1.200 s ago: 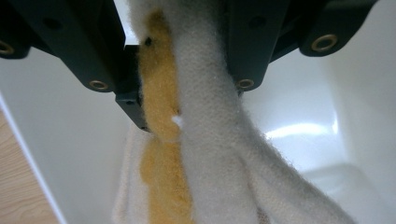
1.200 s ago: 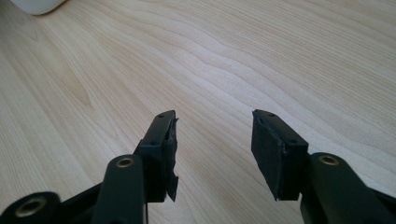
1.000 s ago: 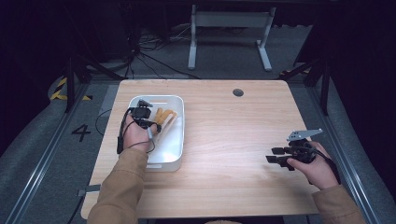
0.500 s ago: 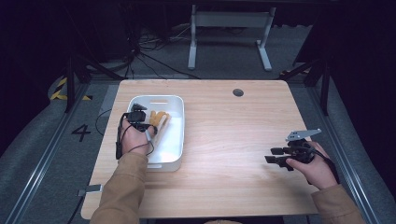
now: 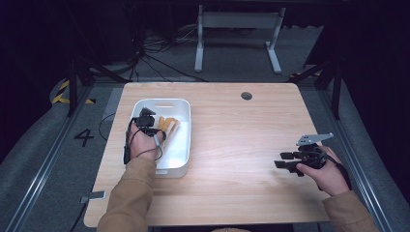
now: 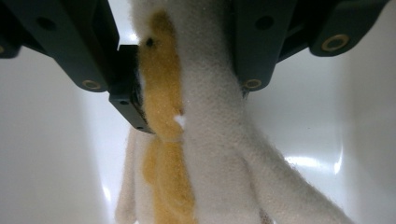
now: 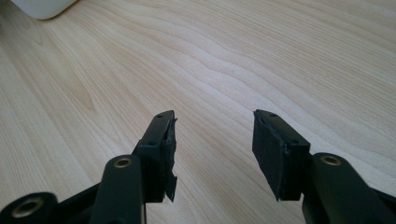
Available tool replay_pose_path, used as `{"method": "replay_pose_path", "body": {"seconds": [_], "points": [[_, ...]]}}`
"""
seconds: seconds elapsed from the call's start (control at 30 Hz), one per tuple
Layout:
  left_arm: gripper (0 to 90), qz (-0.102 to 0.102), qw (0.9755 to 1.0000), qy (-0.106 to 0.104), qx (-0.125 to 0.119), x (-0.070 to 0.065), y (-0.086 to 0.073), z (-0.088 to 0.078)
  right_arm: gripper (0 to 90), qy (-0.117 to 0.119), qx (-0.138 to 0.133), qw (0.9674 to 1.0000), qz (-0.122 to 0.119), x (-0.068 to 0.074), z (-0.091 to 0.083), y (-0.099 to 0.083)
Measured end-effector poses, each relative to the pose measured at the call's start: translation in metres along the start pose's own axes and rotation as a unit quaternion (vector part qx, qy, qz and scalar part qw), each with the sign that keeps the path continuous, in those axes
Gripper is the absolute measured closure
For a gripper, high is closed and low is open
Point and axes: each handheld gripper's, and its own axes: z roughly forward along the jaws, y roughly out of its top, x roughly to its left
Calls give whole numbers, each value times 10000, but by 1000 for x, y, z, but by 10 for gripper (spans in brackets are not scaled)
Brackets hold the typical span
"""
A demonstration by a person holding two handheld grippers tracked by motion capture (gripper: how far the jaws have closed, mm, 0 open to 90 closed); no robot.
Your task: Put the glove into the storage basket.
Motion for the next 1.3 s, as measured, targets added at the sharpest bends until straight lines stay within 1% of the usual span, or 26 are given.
{"method": "replay_pose_path", "body": {"seconds": [0.03,0.07,0.1,0.13,0.17,0.23,0.27,0.3,0.4,0.57,0.6,0.63,0.77,0.83,0.87,0.9,0.97,1.0,1.03,1.07,1.13,1.17,1.2,1.23,1.27,1.3], "points": [[564,70,10000,57,31,-1,0,2,498,-5,-2,10000,-3,0,0,0],[487,193,9997,107,78,-2,-1,5,497,-4,-6,10000,-1,0,0,0],[388,342,9992,152,106,-3,-2,8,498,-4,6,10000,0,0,0,0],[311,431,9988,201,119,-5,-3,10,498,-19,32,10000,-6,0,0,0],[283,528,9982,234,173,-5,-3,11,498,-15,49,10000,10,0,1,0],[233,609,9974,305,238,-6,-4,13,497,-3,61,10000,10,1,1,0],[224,662,9971,314,210,-6,-4,12,496,5,51,10000,10,1,1,0],[223,668,9971,326,186,-6,-4,11,495,5,37,10000,3,1,1,0],[193,822,9959,385,40,-8,-3,3,494,-2,33,10000,-4,1,1,1],[180,952,9942,446,-214,-12,0,-17,492,24,44,10000,-17,1,2,2],[180,1001,9935,455,-308,-13,0,-22,492,28,36,10000,-20,1,2,2],[176,1021,9932,454,-332,-13,0,-25,492,23,33,10000,-22,1,2,2],[180,1203,9905,421,-518,-20,-3,-43,492,20,33,10000,-21,1,3,2],[184,1368,9877,371,-663,-28,-8,-55,492,13,27,10000,-41,2,3,3],[185,1505,9855,314,-720,-34,-12,-61,492,7,37,10000,-48,2,3,3],[185,1672,9823,227,-813,-41,-17,-67,493,15,35,10000,-53,3,4,3],[193,1922,9769,-40,-935,-57,-28,-78,492,10,42,10000,-84,3,4,2],[195,2072,9731,-204,-989,-65,-35,-83,492,8,52,10000,-75,3,5,2],[197,2221,9686,-402,-1046,-72,-43,-87,492,5,68,10000,-71,2,5,2],[210,2319,9654,-536,-1070,-79,-49,-89,490,-11,75,9999,-79,2,6,2],[226,2637,9553,-845,-1031,-96,-67,-90,487,-5,77,9999,-79,2,7,1],[234,2712,9527,-961,-974,-102,-73,-88,486,-7,91,9999,-63,1,7,0],[244,2789,9491,-1117,-947,-108,-80,-85,486,-15,96,9999,-51,1,8,0],[247,2867,9446,-1294,-939,-116,-88,-80,484,-8,99,9999,-41,1,8,-1],[247,2973,9405,-1381,-894,-119,-92,-77,484,-8,96,9999,-44,0,9,-1],[247,3113,9341,-1534,-840,-125,-99,-71,483,-7,98,9999,-37,0,9,-1]]}}
